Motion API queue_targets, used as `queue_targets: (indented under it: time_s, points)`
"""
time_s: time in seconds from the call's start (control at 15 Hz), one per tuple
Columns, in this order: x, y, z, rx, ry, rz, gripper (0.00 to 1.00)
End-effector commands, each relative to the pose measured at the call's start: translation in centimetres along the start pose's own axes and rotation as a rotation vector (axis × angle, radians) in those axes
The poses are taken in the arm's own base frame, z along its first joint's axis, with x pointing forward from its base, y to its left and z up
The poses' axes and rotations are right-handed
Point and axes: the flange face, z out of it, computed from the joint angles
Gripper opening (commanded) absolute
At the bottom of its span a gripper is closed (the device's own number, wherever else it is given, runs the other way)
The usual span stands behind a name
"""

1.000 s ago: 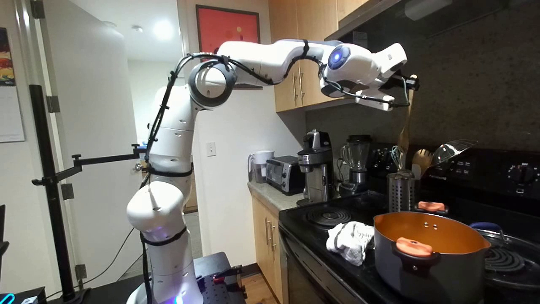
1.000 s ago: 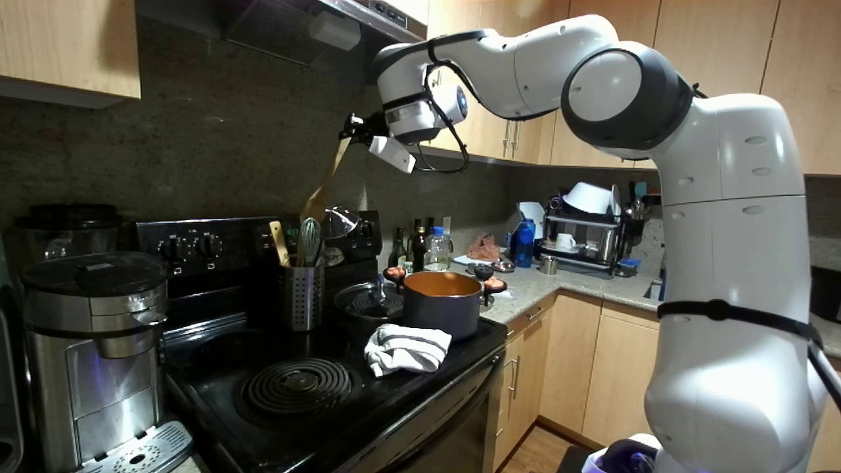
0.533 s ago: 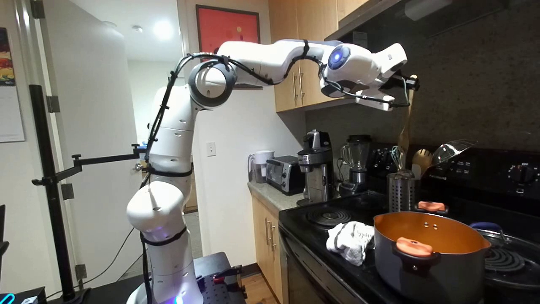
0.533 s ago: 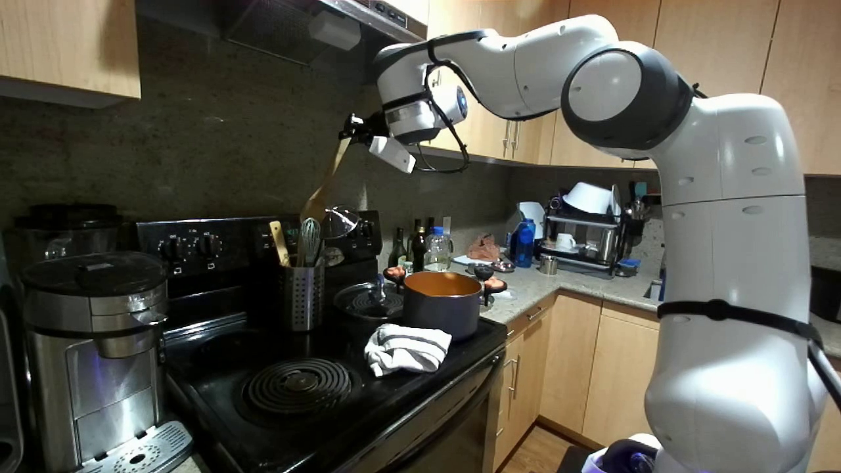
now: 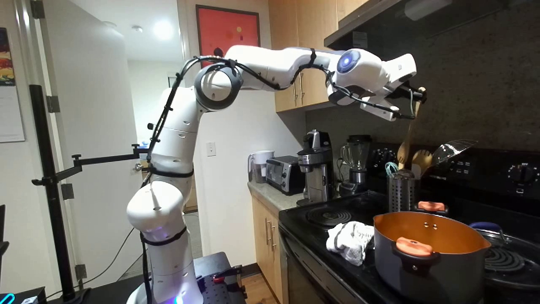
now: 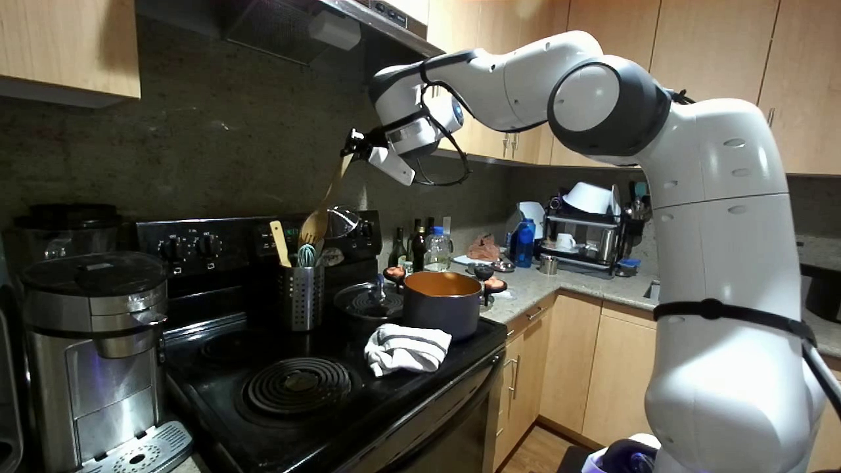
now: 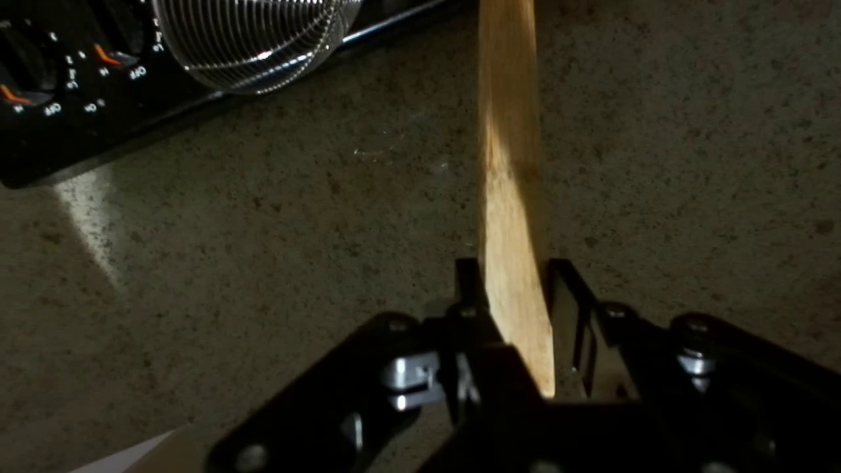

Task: Place the wooden spoon in the utensil holder

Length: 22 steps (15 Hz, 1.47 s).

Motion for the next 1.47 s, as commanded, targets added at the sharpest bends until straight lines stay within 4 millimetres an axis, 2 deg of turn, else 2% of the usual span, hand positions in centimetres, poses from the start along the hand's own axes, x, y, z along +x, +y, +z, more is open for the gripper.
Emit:
queue_targets:
  time_s: [0.0,0.53,0.8,1.4]
  points:
    - [0.9,-0.5,0.4,0.017,-0.023,0.049,0.07]
    - [1.3,-2.0,1.4,0.04,0.049,-0.024,0.07]
    - [0.1,-1.2,2.3,0.038,0.061,-0.094,0.07]
    - [-3.5,1.4,3.4,0.017,0.022,-0.111,0.07]
